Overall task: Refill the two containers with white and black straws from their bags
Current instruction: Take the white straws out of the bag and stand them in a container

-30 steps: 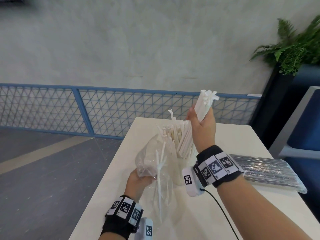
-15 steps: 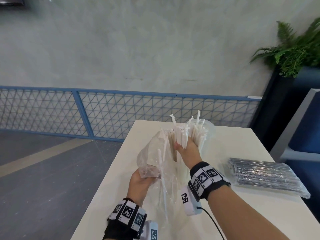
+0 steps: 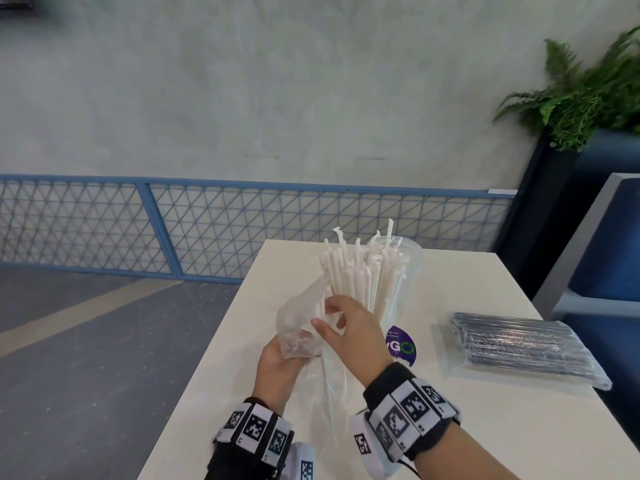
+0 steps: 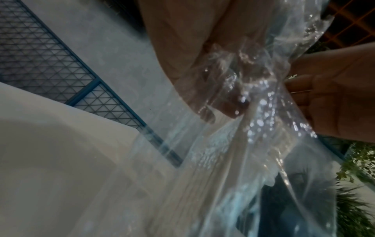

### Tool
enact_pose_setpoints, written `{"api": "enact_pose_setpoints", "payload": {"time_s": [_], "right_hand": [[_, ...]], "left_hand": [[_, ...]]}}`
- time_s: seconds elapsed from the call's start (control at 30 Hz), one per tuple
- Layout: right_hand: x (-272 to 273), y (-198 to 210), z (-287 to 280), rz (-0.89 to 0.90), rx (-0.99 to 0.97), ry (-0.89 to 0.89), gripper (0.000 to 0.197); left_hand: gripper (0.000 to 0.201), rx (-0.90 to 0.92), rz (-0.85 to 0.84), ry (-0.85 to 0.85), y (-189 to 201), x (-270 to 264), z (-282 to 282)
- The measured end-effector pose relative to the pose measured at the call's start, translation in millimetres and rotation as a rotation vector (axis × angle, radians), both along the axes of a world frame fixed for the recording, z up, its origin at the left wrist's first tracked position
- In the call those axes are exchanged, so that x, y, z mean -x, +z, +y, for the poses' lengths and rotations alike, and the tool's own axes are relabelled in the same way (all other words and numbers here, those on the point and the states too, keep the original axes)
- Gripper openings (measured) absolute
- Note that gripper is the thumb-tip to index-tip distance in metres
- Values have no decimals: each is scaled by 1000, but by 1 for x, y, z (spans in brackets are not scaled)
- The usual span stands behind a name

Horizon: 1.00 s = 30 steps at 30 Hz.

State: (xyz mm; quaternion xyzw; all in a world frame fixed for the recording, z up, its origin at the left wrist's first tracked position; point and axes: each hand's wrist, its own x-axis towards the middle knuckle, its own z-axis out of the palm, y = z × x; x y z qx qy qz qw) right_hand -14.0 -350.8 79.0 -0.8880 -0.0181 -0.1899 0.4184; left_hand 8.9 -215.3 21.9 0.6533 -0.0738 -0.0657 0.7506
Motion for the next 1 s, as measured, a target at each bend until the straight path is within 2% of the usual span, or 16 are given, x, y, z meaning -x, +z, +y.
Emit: {"api": "enact_pose_setpoints", "payload": {"time_s": [0.1, 0.17, 0.27, 0.4, 0.5, 0.6, 0.7, 0.77, 0.9, 1.0], "right_hand": [[-1, 3, 2, 31, 74, 40, 16], [-1, 4, 2, 41, 74, 70, 28], [0, 15, -2, 4, -44, 53, 26], [-1, 43, -15, -166, -167, -86, 23], [3, 73, -26, -315, -255, -184, 16], [7, 97, -37, -506, -291, -267, 18], [5, 102, -45, -589, -238, -291, 15], [2, 96, -45, -590, -129, -289, 17], [-6, 70, -44, -496, 86, -284, 17], [-14, 47, -46, -379, 203, -308, 22]], "left_hand": [[25, 12, 8, -25, 3, 0, -1], [27, 73, 17, -31, 3, 0, 0], [25, 52, 21, -23, -3, -3, 2], [35, 48, 36, -10, -8, -4, 7], [32, 50, 81, -14, -12, -4, 10], [29, 20, 85, 35, -14, -3, 14], [29, 52, 98, 55, -13, 0, 16], [17, 104, 100, 44, -11, 1, 15], [11, 169, 104, 63, -6, 6, 12], [27, 107, 81, 93, -7, 7, 12]]}}
